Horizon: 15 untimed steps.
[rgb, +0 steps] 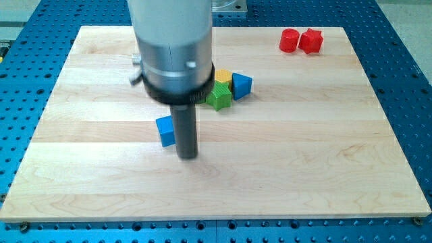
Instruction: Place the blue cube top left to the yellow heart
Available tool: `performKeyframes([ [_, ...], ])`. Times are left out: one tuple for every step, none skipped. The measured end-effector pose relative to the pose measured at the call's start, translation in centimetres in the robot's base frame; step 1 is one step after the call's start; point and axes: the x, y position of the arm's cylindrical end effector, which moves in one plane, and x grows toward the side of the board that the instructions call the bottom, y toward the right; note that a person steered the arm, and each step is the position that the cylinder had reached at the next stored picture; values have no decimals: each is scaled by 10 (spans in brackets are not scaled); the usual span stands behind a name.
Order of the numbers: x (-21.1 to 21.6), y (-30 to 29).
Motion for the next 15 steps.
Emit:
performKeyframes([
  [-51,-40],
  [20,-38],
  [28,-77],
  [-32,-93],
  [-101,-88],
  [-35,-175],
  [12,-138],
  [-34,-96],
  [-97,-77],
  [-57,-138],
  [-10,-109],
  [-38,-40],
  [-100,-16],
  [-107,-35],
  [-29,-73],
])
